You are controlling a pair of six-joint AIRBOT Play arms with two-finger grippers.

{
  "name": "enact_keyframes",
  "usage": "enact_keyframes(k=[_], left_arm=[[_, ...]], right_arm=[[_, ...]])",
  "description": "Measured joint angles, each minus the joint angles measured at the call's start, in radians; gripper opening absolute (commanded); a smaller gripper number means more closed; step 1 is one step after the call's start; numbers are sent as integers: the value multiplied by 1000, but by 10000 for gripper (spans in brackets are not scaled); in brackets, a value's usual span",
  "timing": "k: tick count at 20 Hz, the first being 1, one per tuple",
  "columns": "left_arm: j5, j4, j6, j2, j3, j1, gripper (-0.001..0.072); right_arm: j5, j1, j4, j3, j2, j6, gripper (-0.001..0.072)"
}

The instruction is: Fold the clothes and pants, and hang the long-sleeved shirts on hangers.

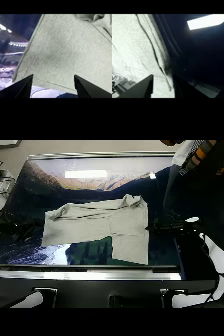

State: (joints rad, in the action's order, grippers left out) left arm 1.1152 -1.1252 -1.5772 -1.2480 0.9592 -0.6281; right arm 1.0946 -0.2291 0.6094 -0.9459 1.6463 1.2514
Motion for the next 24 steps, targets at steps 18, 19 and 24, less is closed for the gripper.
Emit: enact_keyframes(k=[18,19,24], left_arm=[[-69,236,289,-79,-215,-244,519],[-67,237,296,-80,-217,-257,519],[-47,259,333,-117,-228,-248,519]], right_arm=[[-44,46,64,3,-174,32,32],[-44,46,64,3,-179,33,32],[-44,46,58,3,-189,43,32]])
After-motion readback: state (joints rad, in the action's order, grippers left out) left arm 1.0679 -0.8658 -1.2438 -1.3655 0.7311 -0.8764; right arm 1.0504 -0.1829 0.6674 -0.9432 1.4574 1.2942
